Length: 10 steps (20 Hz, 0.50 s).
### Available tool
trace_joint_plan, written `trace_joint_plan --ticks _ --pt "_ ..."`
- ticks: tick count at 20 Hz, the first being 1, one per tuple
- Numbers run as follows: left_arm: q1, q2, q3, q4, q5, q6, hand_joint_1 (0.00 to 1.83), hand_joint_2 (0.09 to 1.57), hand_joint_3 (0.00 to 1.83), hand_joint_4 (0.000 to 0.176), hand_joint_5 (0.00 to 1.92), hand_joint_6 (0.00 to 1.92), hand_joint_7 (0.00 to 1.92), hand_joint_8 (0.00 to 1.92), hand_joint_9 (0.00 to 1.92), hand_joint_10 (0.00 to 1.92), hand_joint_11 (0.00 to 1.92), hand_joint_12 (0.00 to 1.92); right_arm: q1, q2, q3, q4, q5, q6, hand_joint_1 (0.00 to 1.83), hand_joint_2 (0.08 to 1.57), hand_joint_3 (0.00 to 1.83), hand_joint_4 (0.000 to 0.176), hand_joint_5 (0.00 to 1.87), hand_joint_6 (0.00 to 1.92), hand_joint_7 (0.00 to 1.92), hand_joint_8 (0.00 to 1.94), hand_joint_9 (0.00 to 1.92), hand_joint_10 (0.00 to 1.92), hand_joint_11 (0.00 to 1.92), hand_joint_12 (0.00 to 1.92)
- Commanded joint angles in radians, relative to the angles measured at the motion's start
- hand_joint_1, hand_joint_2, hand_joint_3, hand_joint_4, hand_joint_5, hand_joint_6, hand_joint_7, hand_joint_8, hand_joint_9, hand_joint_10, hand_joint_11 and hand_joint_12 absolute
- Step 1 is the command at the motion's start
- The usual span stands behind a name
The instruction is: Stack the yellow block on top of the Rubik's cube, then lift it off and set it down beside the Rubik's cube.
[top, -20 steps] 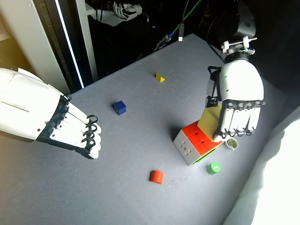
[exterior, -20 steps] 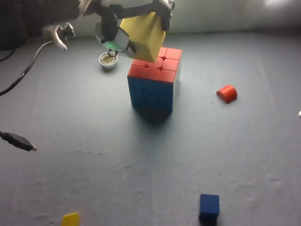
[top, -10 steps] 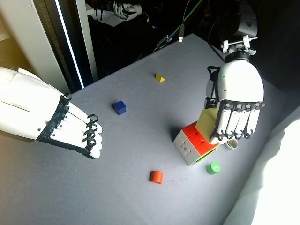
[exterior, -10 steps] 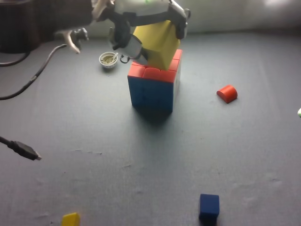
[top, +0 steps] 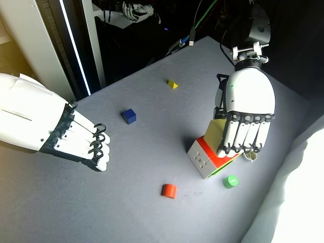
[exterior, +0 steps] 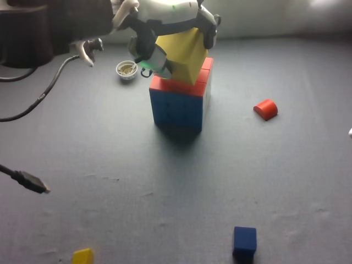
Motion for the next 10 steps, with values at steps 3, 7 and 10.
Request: trace_joint_plan --ticks 3,7,10 --pt "-0.005 0.004 -0.011 -0.013 -0.037 0.003 1.35 1.19 0.00 0.000 0.85 0.99 0.86 1.28 0.69 1.49 0.42 1.19 0.011 0.011 0.001 0.030 0.010 -0.002 0.00 1.36 0.00 0.000 0.29 0.00 0.29 0.00 0.23 0.00 0.00 0.47" --pt "0.003 0.002 -0.032 -0.022 -0.066 0.003 1.35 1.19 0.00 0.000 0.83 1.03 0.86 1.28 0.69 1.49 0.41 1.22 0.011 0.012 0.001 0.029 0.010 -0.002 0.00 1.36 0.00 0.000 0.32 0.01 0.32 0.01 0.26 0.01 0.00 0.55" --pt "0.014 0.002 -0.042 -0.030 -0.069 0.003 1.35 1.19 0.00 0.000 0.87 0.98 0.85 1.28 0.69 1.48 0.43 1.19 0.011 0.012 0.001 0.029 0.010 -0.002 0.00 1.36 0.00 0.000 0.32 0.01 0.32 0.01 0.26 0.01 0.00 0.55"
